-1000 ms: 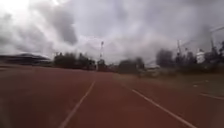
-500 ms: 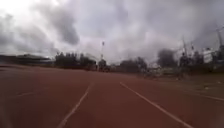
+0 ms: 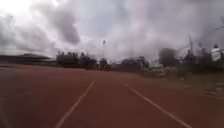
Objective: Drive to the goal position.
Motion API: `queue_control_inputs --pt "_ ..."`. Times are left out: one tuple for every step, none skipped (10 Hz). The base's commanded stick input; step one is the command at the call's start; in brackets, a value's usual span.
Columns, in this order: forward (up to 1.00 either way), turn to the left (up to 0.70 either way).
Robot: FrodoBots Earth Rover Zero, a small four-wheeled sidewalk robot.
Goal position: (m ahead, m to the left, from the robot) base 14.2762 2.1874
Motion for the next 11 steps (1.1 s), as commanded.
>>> queue_control_inputs --pt "0.85 0.0" --pt "0.85 0.0" --pt "0.85 0.0" --pt "0.85 0.0" --pt "0.85 0.0" --pt "0.85 0.0" --pt "0.85 0.0" --pt "0.85 0.0" --pt "0.85 0.0" --pt "0.85 0.0" --pt "0.85 0.0"
